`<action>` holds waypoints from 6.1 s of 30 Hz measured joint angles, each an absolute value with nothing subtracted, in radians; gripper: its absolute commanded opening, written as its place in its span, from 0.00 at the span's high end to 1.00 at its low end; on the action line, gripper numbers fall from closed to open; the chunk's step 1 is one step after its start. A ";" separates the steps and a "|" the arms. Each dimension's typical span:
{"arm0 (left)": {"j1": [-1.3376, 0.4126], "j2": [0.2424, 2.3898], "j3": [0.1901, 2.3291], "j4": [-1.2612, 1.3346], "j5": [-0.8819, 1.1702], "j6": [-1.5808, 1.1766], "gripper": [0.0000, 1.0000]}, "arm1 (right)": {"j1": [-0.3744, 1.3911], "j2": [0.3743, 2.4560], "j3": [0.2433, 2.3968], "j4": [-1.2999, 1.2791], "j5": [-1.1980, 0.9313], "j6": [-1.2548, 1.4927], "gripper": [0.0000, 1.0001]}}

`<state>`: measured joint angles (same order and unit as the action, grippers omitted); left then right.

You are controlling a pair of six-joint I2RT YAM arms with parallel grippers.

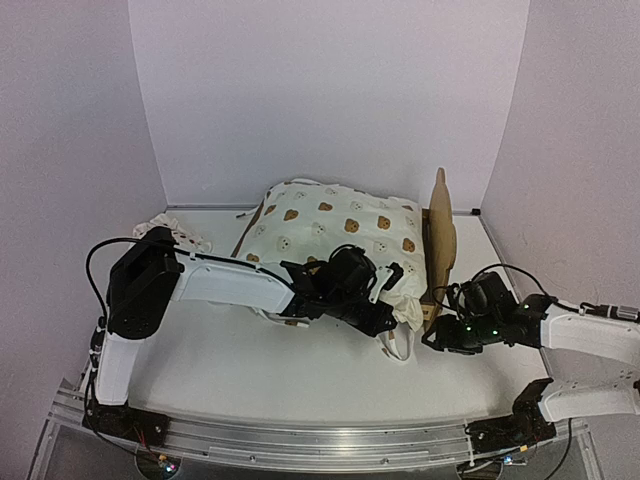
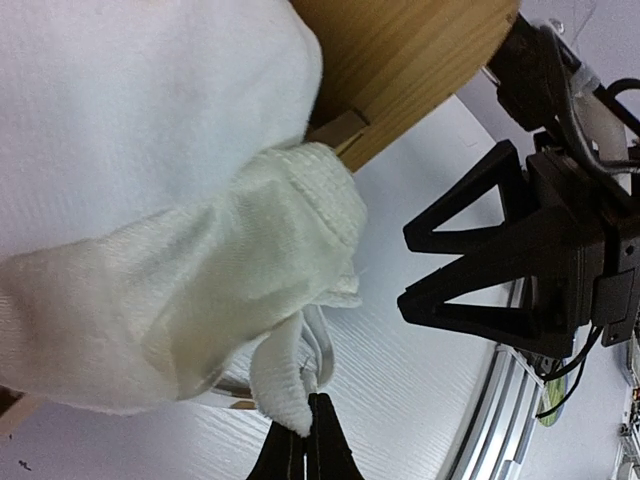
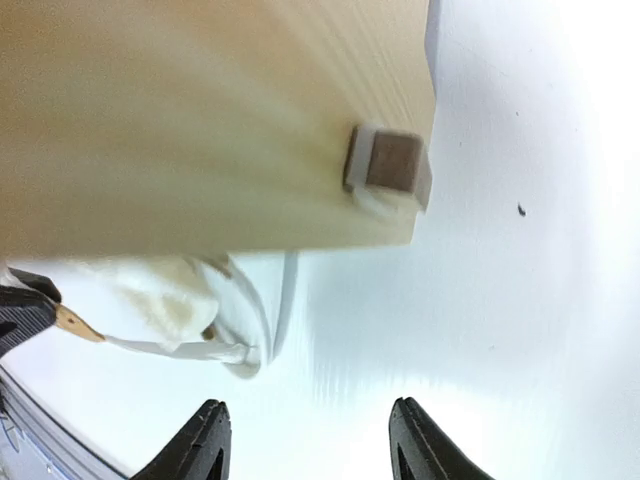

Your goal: Set up the pet bed

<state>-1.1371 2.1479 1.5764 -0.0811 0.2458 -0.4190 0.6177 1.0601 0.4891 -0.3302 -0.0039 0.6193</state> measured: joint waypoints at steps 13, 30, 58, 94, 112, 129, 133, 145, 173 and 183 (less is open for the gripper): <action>-1.004 2.251 1.704 -0.140 0.204 -0.300 1.00 | 0.607 1.260 0.585 -0.128 0.087 0.532 0.45; -1.006 2.232 1.588 -0.139 0.321 -0.321 1.00 | 0.616 1.234 0.477 0.016 -0.063 0.581 0.42; -1.048 2.230 1.593 -0.213 0.428 -0.384 0.99 | 0.669 1.389 0.441 0.180 0.017 0.567 1.00; -1.011 2.220 1.684 -0.058 0.882 -0.901 0.99 | 0.846 1.513 0.279 0.699 0.482 1.031 1.00; -1.028 2.301 1.578 0.301 0.967 -1.145 0.99 | 0.847 1.468 0.209 0.687 0.505 1.220 0.94; -1.049 2.360 1.597 0.403 0.966 -1.177 0.98 | 0.848 1.258 0.099 0.588 0.444 1.092 0.59; -1.054 2.370 1.609 0.401 0.954 -1.169 0.96 | 0.848 1.108 0.098 0.475 0.452 1.053 0.59; -1.080 2.393 1.643 0.352 0.852 -1.065 0.61 | 0.848 0.814 0.098 0.196 0.544 0.934 0.59; -1.289 2.297 1.765 -0.513 0.119 -0.526 0.51 | 0.848 0.915 0.265 0.057 0.533 0.613 0.62; -1.338 2.326 1.840 -0.642 0.044 -0.452 0.55 | 0.848 0.910 0.275 -0.011 0.497 0.596 0.62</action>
